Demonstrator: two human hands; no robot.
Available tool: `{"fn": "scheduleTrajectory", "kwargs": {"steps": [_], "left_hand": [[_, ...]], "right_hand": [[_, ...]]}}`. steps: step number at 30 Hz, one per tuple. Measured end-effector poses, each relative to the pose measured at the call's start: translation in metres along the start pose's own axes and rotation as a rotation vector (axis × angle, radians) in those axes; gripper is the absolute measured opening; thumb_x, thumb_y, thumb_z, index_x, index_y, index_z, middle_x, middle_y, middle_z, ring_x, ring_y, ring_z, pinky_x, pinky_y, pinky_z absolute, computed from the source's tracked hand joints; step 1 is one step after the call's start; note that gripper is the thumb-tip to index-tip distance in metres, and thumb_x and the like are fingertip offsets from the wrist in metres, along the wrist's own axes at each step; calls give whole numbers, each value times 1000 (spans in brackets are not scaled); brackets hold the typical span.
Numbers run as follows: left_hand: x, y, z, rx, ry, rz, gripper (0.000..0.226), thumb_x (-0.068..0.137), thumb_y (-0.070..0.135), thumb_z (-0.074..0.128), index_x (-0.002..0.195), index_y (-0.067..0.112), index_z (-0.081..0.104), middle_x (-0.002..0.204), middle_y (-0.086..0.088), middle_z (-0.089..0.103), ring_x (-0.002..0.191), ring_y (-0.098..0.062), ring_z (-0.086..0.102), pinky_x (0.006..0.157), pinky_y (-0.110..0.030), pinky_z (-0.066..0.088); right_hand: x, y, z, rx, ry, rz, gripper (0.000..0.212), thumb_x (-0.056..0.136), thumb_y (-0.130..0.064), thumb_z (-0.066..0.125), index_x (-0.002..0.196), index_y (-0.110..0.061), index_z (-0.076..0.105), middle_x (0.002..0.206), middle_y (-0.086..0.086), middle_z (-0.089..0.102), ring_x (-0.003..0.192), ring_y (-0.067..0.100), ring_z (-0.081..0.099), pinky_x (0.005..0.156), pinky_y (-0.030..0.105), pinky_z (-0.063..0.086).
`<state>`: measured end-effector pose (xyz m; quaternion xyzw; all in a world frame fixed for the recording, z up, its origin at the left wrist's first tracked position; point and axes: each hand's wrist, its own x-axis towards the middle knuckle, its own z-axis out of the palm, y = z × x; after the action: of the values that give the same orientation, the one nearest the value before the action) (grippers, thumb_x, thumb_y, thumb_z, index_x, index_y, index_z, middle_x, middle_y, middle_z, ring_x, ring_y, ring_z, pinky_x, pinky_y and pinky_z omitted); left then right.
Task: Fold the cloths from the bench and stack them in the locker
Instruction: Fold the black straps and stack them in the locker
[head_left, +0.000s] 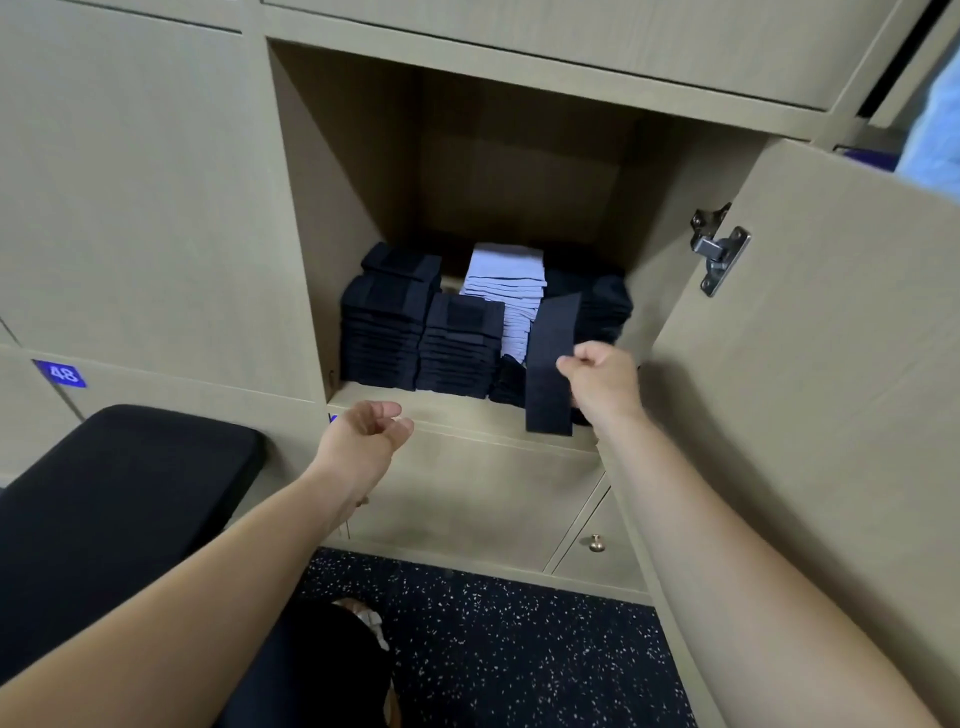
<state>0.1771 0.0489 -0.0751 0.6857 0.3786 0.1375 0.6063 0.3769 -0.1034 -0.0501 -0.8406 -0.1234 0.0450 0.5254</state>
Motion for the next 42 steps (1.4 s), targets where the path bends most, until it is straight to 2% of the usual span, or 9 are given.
{"fn": "scheduleTrajectory", "kwargs": {"steps": [4, 8, 11, 13, 16, 24, 36, 39, 42], "left_hand": [[12, -1, 5, 52, 8, 41, 29, 97, 26, 60, 124, 18, 57, 110, 1, 63, 95, -17, 57, 64, -23, 41], [28, -6, 14, 227, -14, 105, 39, 96, 29, 59, 134, 21, 52, 121, 9, 53, 120, -19, 53, 91, -32, 47], [40, -11, 24, 409, -44, 161, 45, 96, 32, 58, 139, 25, 48, 129, 9, 50, 115, -22, 55, 95, -39, 50], [49, -15, 32, 520, -55, 224, 49, 96, 32, 59, 142, 25, 46, 139, 4, 50, 125, -20, 48, 106, -37, 42], [63, -21, 46, 685, -88, 301, 51, 96, 35, 57, 144, 27, 42, 143, 5, 48, 132, -16, 40, 111, -37, 35], [93, -29, 81, 846, -188, 401, 54, 99, 38, 49, 150, 32, 30, 152, 11, 35, 140, -11, 29, 116, -32, 23], [104, -40, 92, 869, -195, 454, 56, 99, 37, 49, 151, 30, 28, 153, 12, 32, 142, -11, 25, 118, -30, 19], [102, -37, 95, 956, -168, 550, 63, 100, 39, 45, 155, 24, 17, 158, 10, 21, 145, -11, 17, 119, -27, 11], [100, -32, 105, 1062, -205, 694, 72, 102, 38, 39, 156, 18, -6, 163, 8, -9, 150, -12, -7, 117, -24, -10]], "right_hand": [[28, -5, -4, -319, 155, -169, 17, 93, -15, 54, 99, -2, 63, 92, 16, 68, 78, 31, 58, 66, 34, 43], [48, 2, -2, -768, 249, -312, 21, 99, -21, 44, 114, -15, 58, 93, 12, 68, 89, 35, 62, 64, 32, 35], [61, 15, 5, -991, 281, -465, 19, 92, -9, 54, 110, -10, 61, 77, 15, 68, 71, 36, 66, 56, 32, 33], [69, 25, 10, -1102, 332, -598, 25, 71, 6, 61, 91, -7, 68, 56, 10, 62, 44, 30, 59, 45, 23, 31], [79, 37, 17, -1199, 365, -762, 34, 63, -4, 45, 82, -10, 72, 50, 2, 58, 36, 23, 54, 38, 16, 31], [83, 87, 37, -1156, 288, -928, 31, 75, -5, 41, 87, -9, 69, 71, 3, 68, 59, 20, 66, 42, 23, 42], [73, 125, 55, -1090, 146, -749, 34, 80, -22, 44, 90, -6, 73, 95, 14, 74, 81, 25, 72, 58, 28, 55], [74, 120, 53, -1078, 108, -731, 40, 84, -30, 42, 95, -7, 72, 98, 14, 73, 85, 25, 72, 64, 29, 55], [75, 119, 49, -1107, 62, -720, 44, 86, -32, 39, 104, -6, 71, 103, 15, 72, 90, 26, 71, 66, 31, 55]]}}
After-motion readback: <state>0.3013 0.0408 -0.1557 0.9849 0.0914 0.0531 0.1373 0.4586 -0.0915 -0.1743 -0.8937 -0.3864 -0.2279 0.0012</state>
